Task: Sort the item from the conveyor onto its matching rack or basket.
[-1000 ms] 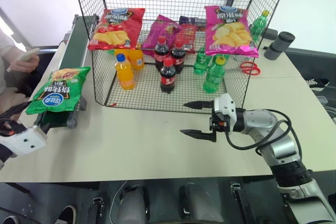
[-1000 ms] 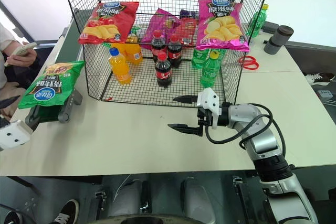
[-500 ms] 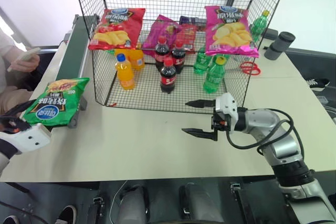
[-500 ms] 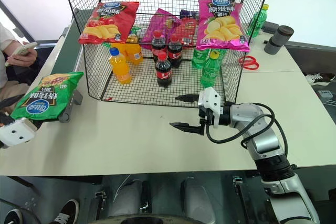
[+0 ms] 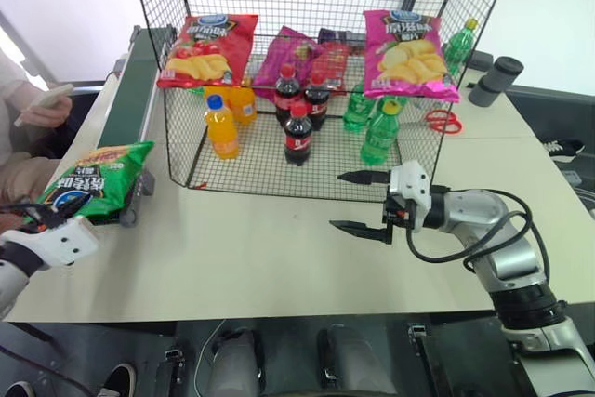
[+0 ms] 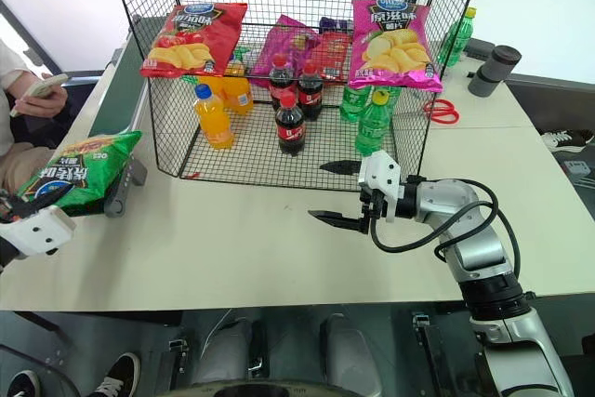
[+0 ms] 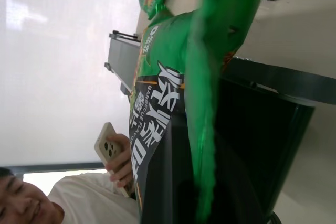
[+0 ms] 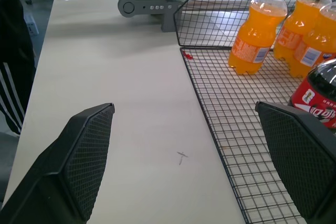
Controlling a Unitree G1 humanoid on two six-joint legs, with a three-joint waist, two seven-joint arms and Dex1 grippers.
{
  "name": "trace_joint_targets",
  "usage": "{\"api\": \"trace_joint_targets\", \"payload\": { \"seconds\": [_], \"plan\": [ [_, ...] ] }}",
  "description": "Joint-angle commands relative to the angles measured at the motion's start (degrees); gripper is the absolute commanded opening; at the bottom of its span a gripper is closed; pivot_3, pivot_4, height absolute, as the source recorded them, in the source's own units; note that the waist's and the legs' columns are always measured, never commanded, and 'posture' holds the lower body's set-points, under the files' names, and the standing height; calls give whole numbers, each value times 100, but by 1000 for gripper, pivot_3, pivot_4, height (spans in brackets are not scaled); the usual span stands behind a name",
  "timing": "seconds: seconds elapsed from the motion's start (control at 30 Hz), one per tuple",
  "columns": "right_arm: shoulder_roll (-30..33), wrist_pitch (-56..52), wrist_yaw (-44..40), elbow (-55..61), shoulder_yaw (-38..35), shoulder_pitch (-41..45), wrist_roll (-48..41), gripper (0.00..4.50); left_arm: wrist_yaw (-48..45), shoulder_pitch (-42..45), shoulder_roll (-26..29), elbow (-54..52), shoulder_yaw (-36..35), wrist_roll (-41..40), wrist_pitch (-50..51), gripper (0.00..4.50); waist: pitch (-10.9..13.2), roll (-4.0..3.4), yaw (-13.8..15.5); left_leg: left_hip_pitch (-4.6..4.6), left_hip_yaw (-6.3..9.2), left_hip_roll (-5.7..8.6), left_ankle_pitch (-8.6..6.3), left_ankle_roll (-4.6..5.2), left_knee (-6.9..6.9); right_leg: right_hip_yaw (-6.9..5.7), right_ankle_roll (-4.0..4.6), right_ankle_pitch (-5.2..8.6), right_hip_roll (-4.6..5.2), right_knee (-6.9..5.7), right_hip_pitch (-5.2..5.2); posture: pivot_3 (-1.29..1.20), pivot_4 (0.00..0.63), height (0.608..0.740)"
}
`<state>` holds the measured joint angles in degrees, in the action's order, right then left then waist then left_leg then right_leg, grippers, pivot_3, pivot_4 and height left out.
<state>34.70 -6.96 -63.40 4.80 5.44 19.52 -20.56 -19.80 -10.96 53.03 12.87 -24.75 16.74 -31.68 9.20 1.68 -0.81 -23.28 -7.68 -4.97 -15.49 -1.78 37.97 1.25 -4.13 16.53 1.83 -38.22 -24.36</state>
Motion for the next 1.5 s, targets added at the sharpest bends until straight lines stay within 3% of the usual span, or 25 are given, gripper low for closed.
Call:
{"api": "trace_joint_targets", "payload": {
  "seconds": [0.03, 0.13, 0.27, 0.37, 0.5, 0.67, 0.77, 0.9, 0.97, 1.1, 1.3, 1.5],
  "plan": [
    [-31, 177, 41, 52, -90, 43, 34, 4500, -56, 53, 103, -169, -181, -332, 64, 31, 0, 0, -1, 0, 0, 0, 0, 0, 0, 0, 0, 0, 0, 0, 0, 0, 150, 740],
    [-41, 249, 30, -8, -67, 51, 85, 4500, -161, 74, 119, -307, -308, -596, 139, 31, 0, 0, -2, 0, 0, 0, 0, 0, 0, 0, 0, 0, 0, -1, 0, 0, 150, 740],
    [-80, 325, 24, -128, -73, 97, 107, 4500, -684, 165, 37, -682, -584, -1758, 510, 31, -1, 1, -2, 0, 0, -1, 0, 0, 1, 0, -1, 0, -1, -3, 0, 0, 150, 740],
    [-110, 339, 7, -229, -111, 153, 67, 4500, -1609, 125, -23, -1186, -930, -3481, 1180, 31, -1, 2, -11, -1, 0, -1, 1, -1, 3, 1, -1, -1, -1, -4, 0, 0, 150, 740],
    [-80, 338, -64, -334, -207, 196, -11, 4500, -3053, -518, 78, -2192, -1518, -5733, 2963, 31, -1, 1, -42, 0, 1, -5, 1, -3, 4, 3, -2, -1, -5, -8, -1, 0, 150, 740],
    [-21, 138, -151, -345, -365, 219, -204, 4500, -3873, -1051, 360, -2900, -2226, -7621, 4994, 31, 1, 1, -18, 3, 5, -6, 4, -8, 7, 5, -1, 0, -12, -13, -1, 0, 150, 740],
    [82, -365, -223, -59, -505, 88, -601, 4500, -3796, -793, 508, -3245, -2135, -8779, 6050, 31, 1, 0, 21, 4, 16, -4, 7, -11, 14, 3, 6, 3, -13, -14, 7, 0, 150, 740],
    [468, -2173, -352, 713, -874, -238, -2114, 4500, -3736, -179, 538, -3287, -1369, -10413, 7339, 31, 1, 0, 7, 5, 19, 0, 7, -11, 17, 6, 4, 2, -9, -14, 14, 0, 150, 740],
    [699, -2977, -395, 964, -1098, -348, -2881, 4500, -3845, 275, 466, -3175, -803, -10834, 7824, 31, 1, -1, 5, 7, 21, -1, 6, -10, 15, 6, 1, 1, -10, -15, 14, 0, 150, 740],
    [848, -3561, -268, 921, -1454, -240, -3414, 4500, -3982, 1543, 170, -2631, 249, -11120, 8513, 31, 1, 0, -20, 9, 27, -1, 7, -10, 14, 8, 2, 1, -23, -16, 14, 0, 150, 740],
    [1160, -4707, -277, 1309, -1878, -382, -4689, 4500, -4500, 3081, -348, -1714, 1096, -11017, 9405, 31, 0, 2, 7, 4, 33, 3, 8, -11, 17, 11, 1, 0, -27, -17, 13, 0, 150, 740],
    [997, -4752, 38, 1695, -1585, -521, -4549, 4500, -4980, 3605, -685, -1583, 1514, -10611, 9922, 31, -1, 3, -21, -4, 35, 2, 8, -11, 15, 12, -2, 1, -29, -11, 5, 0, 150, 740]
  ]
}}
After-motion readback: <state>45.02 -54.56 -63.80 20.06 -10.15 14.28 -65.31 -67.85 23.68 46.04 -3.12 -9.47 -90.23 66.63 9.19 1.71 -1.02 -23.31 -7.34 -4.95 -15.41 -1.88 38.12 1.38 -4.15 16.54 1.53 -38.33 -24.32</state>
